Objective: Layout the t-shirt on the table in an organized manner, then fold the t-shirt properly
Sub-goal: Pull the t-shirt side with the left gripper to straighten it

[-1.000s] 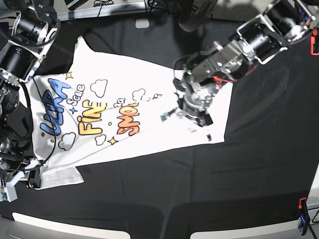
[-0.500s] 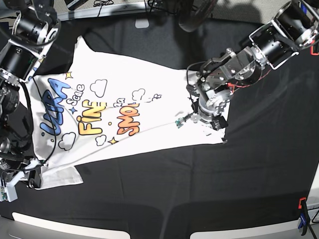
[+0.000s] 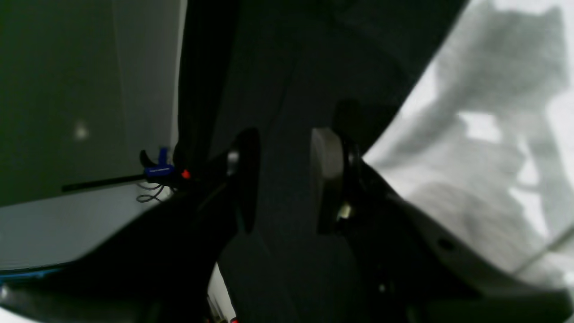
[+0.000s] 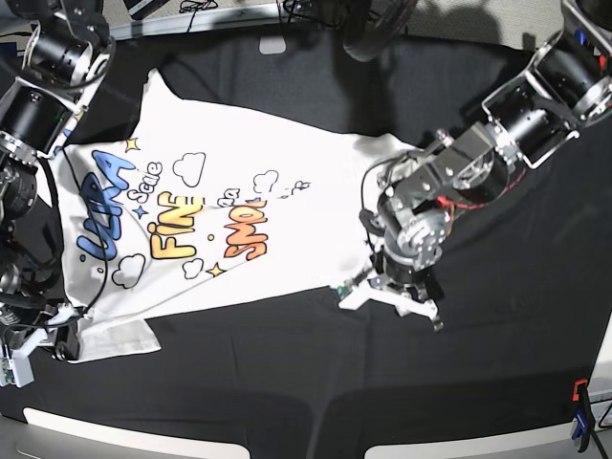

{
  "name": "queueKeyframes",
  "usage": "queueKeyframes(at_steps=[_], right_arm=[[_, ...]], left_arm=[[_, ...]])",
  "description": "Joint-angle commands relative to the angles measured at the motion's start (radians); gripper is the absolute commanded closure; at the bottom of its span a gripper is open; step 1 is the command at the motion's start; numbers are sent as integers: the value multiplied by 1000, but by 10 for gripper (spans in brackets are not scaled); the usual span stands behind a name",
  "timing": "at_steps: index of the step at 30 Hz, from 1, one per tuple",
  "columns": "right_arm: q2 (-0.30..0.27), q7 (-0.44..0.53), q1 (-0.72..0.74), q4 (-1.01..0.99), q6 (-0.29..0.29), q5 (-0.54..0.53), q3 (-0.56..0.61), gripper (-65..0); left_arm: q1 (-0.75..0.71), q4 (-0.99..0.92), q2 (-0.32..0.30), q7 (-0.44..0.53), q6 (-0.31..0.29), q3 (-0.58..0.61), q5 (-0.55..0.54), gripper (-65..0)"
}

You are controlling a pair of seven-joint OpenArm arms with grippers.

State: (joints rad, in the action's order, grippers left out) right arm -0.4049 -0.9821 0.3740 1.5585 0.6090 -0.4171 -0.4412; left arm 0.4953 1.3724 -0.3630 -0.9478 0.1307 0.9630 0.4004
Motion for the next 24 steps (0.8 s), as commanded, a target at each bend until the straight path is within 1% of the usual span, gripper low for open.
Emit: queueKeyframes(at_steps=[1,3,5,10,12,16,17,18,20,24], right_arm=[[-19,26,27,16,-3,-32,-4,0],[-19,24,27,16,-3,-35,-4,0],[-19,24,27,16,-3,-32,-4,0],[-19,24,27,16,-3,-31,-4,0],[-19,24,27,16,-3,-31,-4,0],[-19,24,27,16,-3,-31,-4,0],[-19,23,27,16,-3,-30,-4,0],[-19,23,27,16,-3,-30,-4,0],[-19,23,27,16,-3,-31,-4,0],[-19,24,27,16,-3,-31,-4,0]], left_arm=[[32,13,1,-24,24,-8,14,-181],[31,15,9,-89,23,-8,5,-181],[21,15,17,-127,22,-7,-26,-181],[-34,85,61,-130,11,-6,-78,-181],[-57,137,82,-129,-40,-6,-103,-181],[-93,172,99,-113,-151,-6,-215,-181],[-101,167,96,-110,-168,-6,-219,-181],[-109,156,95,-114,-172,-6,-205,-181],[-117,116,95,-131,-169,-6,-138,-181],[-119,44,102,-136,-169,-6,-128,-181]])
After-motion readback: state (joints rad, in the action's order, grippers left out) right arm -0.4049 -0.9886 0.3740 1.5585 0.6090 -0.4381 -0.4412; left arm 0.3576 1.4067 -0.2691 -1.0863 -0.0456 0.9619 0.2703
